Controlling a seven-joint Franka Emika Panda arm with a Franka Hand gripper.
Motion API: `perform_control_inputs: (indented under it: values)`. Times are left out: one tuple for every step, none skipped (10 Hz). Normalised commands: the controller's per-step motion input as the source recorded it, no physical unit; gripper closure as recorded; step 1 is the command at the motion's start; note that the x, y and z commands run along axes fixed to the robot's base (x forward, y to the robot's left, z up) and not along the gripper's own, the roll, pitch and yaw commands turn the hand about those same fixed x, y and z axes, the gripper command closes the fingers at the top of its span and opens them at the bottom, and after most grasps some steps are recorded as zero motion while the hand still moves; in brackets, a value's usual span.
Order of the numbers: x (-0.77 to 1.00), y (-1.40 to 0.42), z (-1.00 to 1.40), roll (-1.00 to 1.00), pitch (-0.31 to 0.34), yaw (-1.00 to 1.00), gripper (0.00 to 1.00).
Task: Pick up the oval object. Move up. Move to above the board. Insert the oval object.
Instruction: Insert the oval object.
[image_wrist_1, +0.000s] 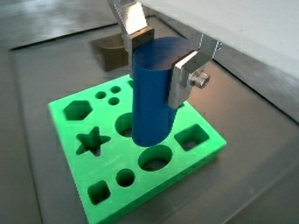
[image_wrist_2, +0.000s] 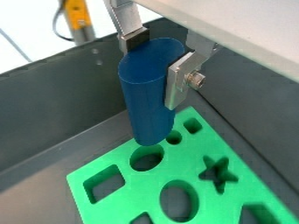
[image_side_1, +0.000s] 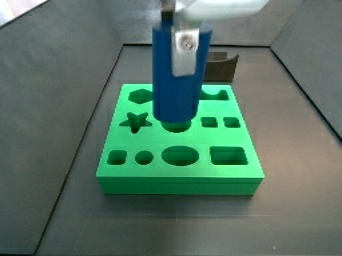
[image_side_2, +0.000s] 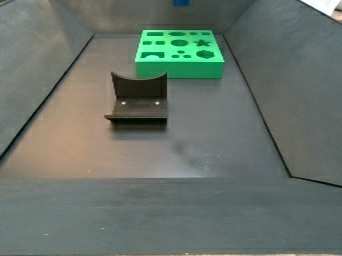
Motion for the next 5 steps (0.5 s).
perform_control_inputs:
  values:
    - [0.41, -0.01, -0.23, 0.01, -0.050, -0.67, 1.00]
    - [0.19, -0.01, -0.13, 0.00, -0.053, -0.18, 1.00]
    - [0.00, 0.00, -0.19, 0.00, -0.026, -0.07, 1.00]
    - [0.02, 0.00, -0.23, 0.01, -0.033, -0.01, 1.00]
    - [0.00, 0.00, -0.27, 0.01, -0.057, 0.00, 1.00]
